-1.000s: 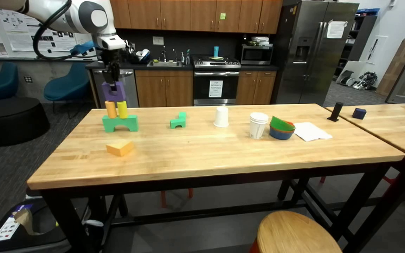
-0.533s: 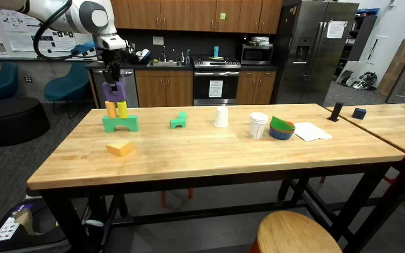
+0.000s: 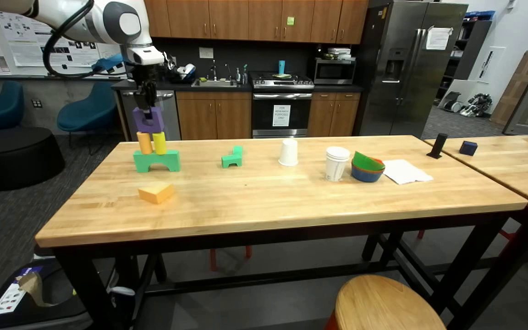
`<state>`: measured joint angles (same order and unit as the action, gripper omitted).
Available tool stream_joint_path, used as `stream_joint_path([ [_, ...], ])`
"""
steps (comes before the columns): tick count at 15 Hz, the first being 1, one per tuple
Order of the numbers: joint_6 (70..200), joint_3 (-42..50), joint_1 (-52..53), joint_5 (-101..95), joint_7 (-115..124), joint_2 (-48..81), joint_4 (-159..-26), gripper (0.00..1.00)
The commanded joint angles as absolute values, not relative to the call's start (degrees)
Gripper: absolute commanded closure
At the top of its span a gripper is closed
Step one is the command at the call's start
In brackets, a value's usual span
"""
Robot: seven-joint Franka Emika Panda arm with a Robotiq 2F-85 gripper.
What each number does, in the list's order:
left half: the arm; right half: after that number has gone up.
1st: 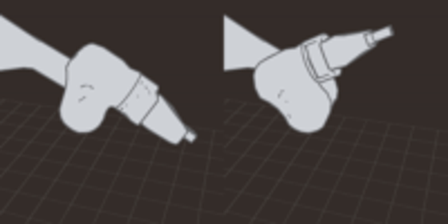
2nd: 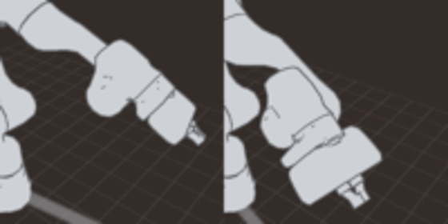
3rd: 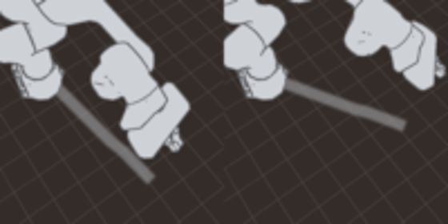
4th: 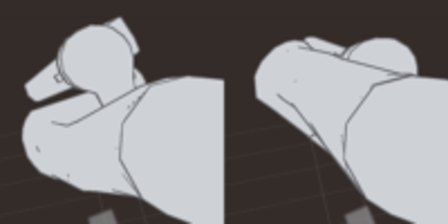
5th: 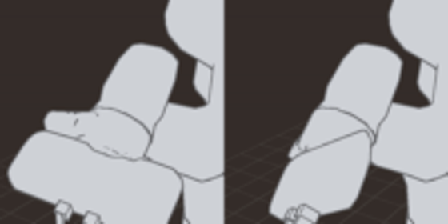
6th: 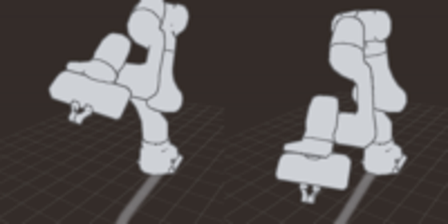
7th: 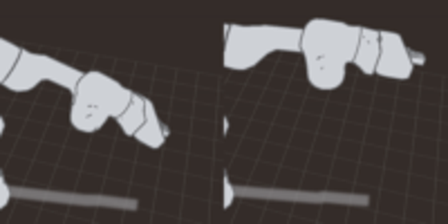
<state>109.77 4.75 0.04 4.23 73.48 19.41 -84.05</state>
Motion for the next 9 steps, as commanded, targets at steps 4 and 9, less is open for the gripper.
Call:
stream_joint_path([
  [4,108.8,4.7,0.3,4.3,73.9,19.6,-83.4,0.84],
  [9,108.7,4.7,0.4,4.2,74.1,19.8,-83.4,0.84],
])
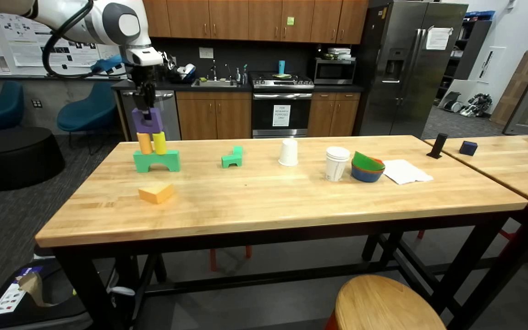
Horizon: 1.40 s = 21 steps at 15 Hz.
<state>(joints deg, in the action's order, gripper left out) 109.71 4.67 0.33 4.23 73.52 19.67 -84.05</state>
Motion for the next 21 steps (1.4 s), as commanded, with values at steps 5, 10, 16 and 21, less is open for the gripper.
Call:
stream_joint_path([
  [5,108.6,4.7,0.5,4.2,74.2,19.9,-83.5,0.84],
  [10,108.6,4.7,0.4,4.3,74.2,19.9,-83.4,0.84],
  [16,108.4,4.8,0.5,4.3,74.4,19.8,-83.5,0.16],
  [21,109.3,4.7,0.4,4.2,73.7,20.0,-83.8,0.11],
])
